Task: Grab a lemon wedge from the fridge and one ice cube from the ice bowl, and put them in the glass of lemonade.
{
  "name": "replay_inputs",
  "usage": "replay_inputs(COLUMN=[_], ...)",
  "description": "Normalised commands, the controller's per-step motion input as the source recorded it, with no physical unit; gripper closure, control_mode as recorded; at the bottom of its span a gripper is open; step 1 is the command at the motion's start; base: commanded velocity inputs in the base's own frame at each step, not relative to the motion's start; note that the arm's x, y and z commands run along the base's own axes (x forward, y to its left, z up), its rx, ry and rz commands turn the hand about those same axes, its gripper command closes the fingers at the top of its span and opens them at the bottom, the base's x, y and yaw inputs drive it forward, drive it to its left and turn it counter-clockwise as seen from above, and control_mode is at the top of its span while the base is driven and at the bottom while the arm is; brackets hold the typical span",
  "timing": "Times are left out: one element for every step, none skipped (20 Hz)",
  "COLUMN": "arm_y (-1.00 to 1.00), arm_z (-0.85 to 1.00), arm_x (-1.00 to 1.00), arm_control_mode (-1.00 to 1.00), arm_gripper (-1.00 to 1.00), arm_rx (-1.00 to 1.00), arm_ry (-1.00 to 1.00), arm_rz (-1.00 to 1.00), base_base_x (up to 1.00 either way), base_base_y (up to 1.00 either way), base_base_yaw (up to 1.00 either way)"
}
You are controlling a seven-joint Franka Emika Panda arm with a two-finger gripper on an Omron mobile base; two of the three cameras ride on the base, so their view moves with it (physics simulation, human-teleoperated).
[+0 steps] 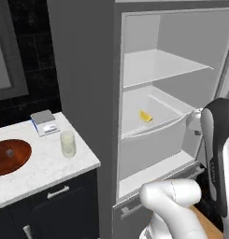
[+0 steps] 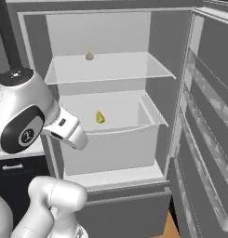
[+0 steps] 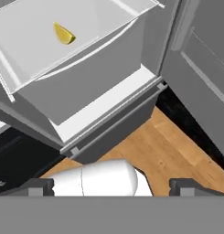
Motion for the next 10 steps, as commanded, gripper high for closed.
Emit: replay_inputs(arm_y=[0.0,0.0,0.0,0.0,0.0,0.0,0.0,0.0,0.0,0.0], arm_z=[0.0,0.0,0.0,0.0,0.0,0.0,0.0,0.0,0.0,0.0], arm_x=[0.0,0.0,0.0,0.0,0.0,0.0,0.0,0.0,0.0,0.0], arm_control_mode=[1.0,1.0,1.0,1.0,1.0,1.0,1.0,1.0,1.0,1.0], arm_gripper=[-1.0,-1.0,-1.0,-1.0,-1.0,-1.0,-1.0,-1.0,-1.0,-1.0], arm_rx=[0.0,0.0,0.0,0.0,0.0,0.0,0.0,0.0,0.0,0.0], arm_ry=[0.0,0.0,0.0,0.0,0.0,0.0,0.0,0.0,0.0,0.0], arm_rz=[0.0,0.0,0.0,0.0,0.0,0.0,0.0,0.0,0.0,0.0], base_base_x=[0.34,0.0,-0.15,-0.13,0.0,0.0,0.08,0.27,0.42,0.67], base_base_y=[0.0,0.0,0.0,-0.06,-0.15,-0.19,-0.31,-0.26,-0.21,-0.14], base_base_yaw=[0.52,0.39,0.3,0.3,0.35,0.37,0.37,0.39,0.39,0.43])
